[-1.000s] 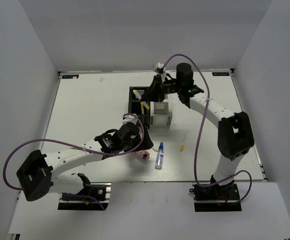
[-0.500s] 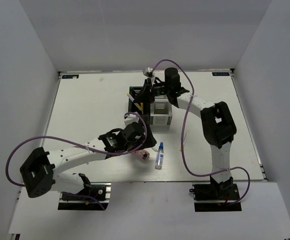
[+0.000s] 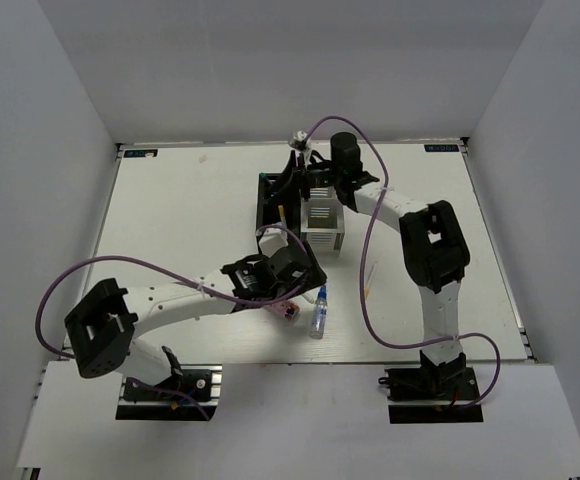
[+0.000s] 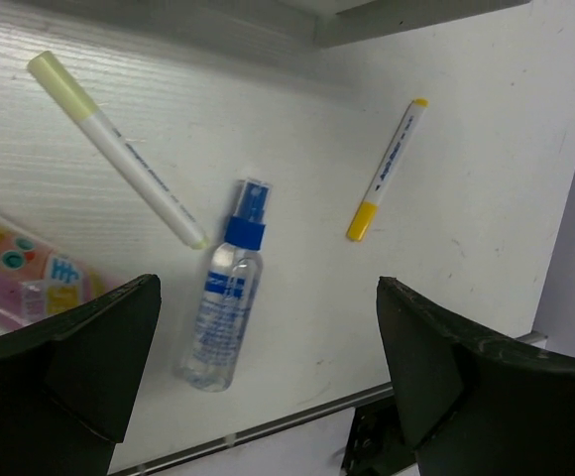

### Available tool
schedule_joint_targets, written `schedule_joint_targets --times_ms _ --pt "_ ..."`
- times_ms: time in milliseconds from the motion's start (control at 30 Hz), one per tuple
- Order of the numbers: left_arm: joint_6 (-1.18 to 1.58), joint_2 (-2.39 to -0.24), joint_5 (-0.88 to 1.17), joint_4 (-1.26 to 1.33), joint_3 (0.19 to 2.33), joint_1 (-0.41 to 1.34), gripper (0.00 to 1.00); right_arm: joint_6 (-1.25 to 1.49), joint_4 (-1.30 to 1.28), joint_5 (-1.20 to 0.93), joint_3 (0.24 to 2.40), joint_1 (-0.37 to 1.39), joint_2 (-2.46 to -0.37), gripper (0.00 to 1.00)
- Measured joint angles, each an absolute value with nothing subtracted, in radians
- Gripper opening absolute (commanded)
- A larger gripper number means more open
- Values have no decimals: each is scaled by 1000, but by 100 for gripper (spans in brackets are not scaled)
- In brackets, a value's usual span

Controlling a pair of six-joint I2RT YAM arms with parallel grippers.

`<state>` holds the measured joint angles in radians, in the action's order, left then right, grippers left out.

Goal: Sort the stationery into containers
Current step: Place the stationery into the container, then grab a piece of stationery with the left arm

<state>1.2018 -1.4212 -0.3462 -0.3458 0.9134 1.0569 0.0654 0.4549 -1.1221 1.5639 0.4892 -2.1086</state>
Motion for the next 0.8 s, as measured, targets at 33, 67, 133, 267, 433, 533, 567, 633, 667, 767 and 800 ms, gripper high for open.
schedule_joint_targets --times_ms 33,67,133,267,433,533,567,633,667,767,800 --pt "1217 -1436 -361 -350 932 1063 100 91 459 -1124 1557 479 -2102 48" --pt "1237 -1449 -376 -355 948 1071 100 118 463 -1125 1554 468 -2091 25" --pt "1282 -1470 -412 -373 976 1085 100 178 464 -1116 1543 432 -2051 0" --pt "1382 -1518 -487 -435 1039 1110 93 223 370 -1081 1535 304 -1901 0" --pt "1534 -1673 -548 -637 1241 1124 79 37 -41 -1079 1534 95 -1672 64" --pt "1629 -1731 -561 -723 1285 1134 66 -171 -299 -1045 1474 43 -1559 72" --pt "1656 -1739 -561 -754 1283 1137 62 -224 -366 -1028 1430 38 -1522 72" --pt "1701 -1746 -563 -788 1276 1143 58 -303 -464 -1004 1332 22 -1456 61" --pt "1722 -1746 -563 -802 1272 1144 57 -332 -505 -997 1275 9 -1425 56" --pt "1765 -1746 -568 -841 1272 1146 57 -383 -597 -981 1128 -61 -1363 47" --pt "1775 -1747 -571 -856 1274 1146 57 -395 -620 -977 1087 -86 -1349 45"
